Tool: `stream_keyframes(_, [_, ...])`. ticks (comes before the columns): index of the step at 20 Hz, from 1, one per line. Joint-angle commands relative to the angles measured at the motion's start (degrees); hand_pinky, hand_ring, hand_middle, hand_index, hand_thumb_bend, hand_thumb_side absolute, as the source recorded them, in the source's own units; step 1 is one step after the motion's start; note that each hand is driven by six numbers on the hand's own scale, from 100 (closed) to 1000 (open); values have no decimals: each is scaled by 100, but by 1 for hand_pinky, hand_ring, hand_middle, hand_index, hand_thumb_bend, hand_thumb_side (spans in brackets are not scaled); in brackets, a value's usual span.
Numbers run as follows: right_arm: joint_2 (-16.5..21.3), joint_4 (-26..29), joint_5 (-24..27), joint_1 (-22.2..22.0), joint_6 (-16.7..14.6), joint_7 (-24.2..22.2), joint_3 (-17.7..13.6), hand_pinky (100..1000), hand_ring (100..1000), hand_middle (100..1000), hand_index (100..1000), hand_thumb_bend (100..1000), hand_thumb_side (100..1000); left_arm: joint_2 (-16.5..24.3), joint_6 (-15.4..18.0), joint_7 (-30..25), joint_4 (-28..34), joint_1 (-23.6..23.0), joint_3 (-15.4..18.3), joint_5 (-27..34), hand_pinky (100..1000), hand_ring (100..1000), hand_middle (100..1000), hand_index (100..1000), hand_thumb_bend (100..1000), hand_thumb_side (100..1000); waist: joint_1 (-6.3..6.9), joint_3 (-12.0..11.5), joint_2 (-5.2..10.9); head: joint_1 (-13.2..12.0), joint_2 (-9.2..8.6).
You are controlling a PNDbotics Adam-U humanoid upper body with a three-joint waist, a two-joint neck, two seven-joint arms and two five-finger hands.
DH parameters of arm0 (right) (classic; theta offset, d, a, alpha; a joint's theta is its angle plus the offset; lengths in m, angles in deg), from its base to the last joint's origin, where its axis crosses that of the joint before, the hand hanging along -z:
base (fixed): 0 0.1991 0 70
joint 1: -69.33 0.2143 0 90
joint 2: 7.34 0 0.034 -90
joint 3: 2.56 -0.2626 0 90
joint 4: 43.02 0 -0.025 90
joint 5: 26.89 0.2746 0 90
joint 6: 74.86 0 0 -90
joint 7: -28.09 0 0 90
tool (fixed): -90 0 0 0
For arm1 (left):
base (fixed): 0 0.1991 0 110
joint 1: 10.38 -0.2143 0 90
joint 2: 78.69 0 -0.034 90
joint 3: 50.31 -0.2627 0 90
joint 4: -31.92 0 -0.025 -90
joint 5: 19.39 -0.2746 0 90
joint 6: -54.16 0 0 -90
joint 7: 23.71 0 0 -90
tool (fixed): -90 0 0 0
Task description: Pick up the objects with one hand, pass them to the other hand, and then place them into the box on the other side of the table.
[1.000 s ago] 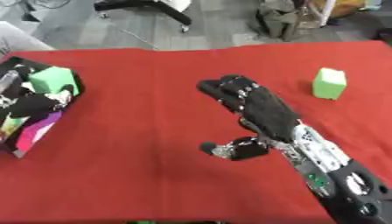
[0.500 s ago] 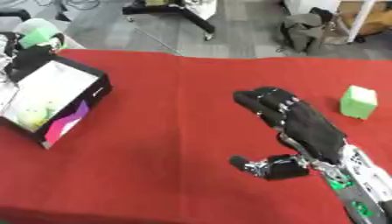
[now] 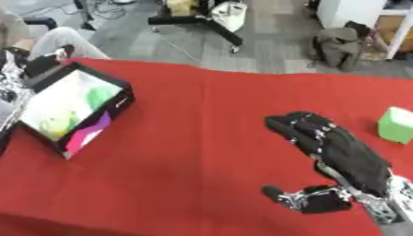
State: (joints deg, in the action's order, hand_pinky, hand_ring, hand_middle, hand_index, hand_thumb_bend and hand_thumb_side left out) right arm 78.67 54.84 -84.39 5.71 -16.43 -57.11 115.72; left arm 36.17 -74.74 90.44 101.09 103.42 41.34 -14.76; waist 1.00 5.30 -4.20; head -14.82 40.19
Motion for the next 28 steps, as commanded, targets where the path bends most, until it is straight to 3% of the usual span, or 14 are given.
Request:
stream_keyframes(1, [104,152,54,55,-43,-28,-66,811,781,870,1000,392,535,222,-1307,1620,-415,189,-139,124,870,854,783,866,869,612,25,6,88,-41,-42])
stream_keyframes(6, [151,136,64,44,-69,-36,-110,812,784,875,1000,397,530,195,-1123,1988,-1172,639,-447,165,867,845,767,847,851,615,32,-13,126,-18,18])
stream_keyframes(9, [268,69,130,85,-4,0,-236,824,792,880,1000,386,528,133,-832,1906,-1031,816,-581,71,868,833,742,825,822,616,32,-49,146,210,74])
stream_keyframes(11, [417,-64,269,150,115,23,-381,837,796,884,1000,368,534,68,-651,1762,-769,886,-675,9,869,828,733,817,803,615,24,-75,160,537,145])
stream_keyframes(18, [1211,-951,863,415,668,-103,-1177,938,838,892,1000,231,560,-388,-43,1167,209,1213,-1235,-201,839,765,651,780,721,613,-17,-211,157,2164,381])
stream_keyframes(22, [1551,-1538,1224,634,1029,-428,-1762,972,876,903,1000,207,600,-696,318,805,796,1279,-1409,-550,831,754,637,779,701,612,-31,-350,100,2686,347])
stream_keyframes(28, [1894,-2494,1806,962,1618,-1015,-2435,990,882,897,1000,196,629,-1136,907,217,1753,1261,-1559,-827,829,742,623,770,685,620,-32,-650,-29,3173,184])
